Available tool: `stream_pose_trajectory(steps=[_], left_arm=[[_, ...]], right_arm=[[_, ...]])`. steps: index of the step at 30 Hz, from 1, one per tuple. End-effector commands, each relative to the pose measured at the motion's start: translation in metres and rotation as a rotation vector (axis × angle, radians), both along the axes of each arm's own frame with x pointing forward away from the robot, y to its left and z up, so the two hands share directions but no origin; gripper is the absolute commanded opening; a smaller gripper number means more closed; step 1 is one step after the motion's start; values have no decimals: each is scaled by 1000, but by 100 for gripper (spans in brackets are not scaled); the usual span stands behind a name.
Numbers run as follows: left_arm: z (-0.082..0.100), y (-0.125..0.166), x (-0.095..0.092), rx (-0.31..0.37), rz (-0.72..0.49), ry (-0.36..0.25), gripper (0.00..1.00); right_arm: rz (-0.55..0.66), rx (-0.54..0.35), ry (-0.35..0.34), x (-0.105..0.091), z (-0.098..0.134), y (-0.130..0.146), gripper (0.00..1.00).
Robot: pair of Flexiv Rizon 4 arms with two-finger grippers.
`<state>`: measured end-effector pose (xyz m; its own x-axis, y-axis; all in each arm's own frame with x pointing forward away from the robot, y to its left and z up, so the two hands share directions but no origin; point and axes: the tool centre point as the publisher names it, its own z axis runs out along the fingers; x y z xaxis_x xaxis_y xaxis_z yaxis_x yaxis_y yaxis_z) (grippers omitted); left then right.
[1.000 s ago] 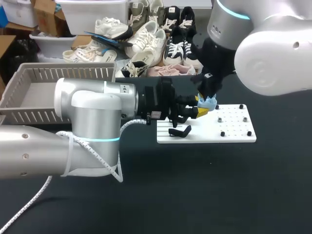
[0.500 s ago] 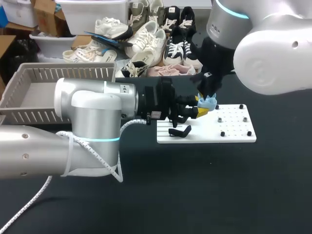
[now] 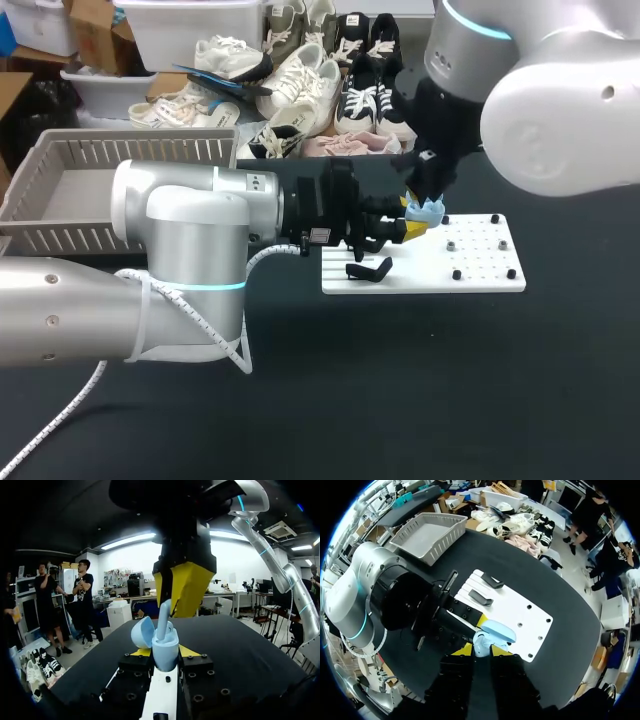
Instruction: Pick up each earbud case from the left stands, insert the matching earbuds, close the lid, and place the case in the box.
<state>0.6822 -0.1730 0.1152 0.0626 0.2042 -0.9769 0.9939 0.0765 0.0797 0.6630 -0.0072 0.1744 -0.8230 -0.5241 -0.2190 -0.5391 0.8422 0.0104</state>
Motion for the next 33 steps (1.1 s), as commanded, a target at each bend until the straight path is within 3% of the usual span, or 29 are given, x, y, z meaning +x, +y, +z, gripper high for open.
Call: stream_pose_trajectory(steps=[1,33], left_arm=[[0,0,0,-2,2,-1,0],[0,0,0,-2,2,-1,0]], right_arm=[[-5,0,-2,-1,-1,-1,0],[-19,-6,-1,-4,-2,-3,0]])
